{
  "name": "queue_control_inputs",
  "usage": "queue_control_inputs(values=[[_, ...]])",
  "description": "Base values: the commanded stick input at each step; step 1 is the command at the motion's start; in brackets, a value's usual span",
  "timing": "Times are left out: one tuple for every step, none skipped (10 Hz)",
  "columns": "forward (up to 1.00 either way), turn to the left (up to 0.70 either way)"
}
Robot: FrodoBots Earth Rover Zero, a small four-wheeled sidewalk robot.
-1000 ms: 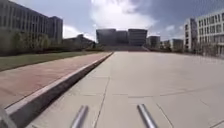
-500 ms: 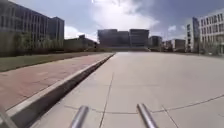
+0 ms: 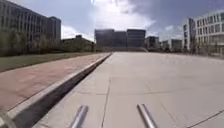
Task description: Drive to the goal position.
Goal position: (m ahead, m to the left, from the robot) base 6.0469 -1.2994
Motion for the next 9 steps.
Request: queue_control_inputs(values=[[0.7,0.0],[0.7,0.0],[0.7,0.0],[0.7,-0.24],[0.7,-0.35],[0.7,-0.35],[0.7,0.0],[0.7,0.0],[0.7,0.0]])
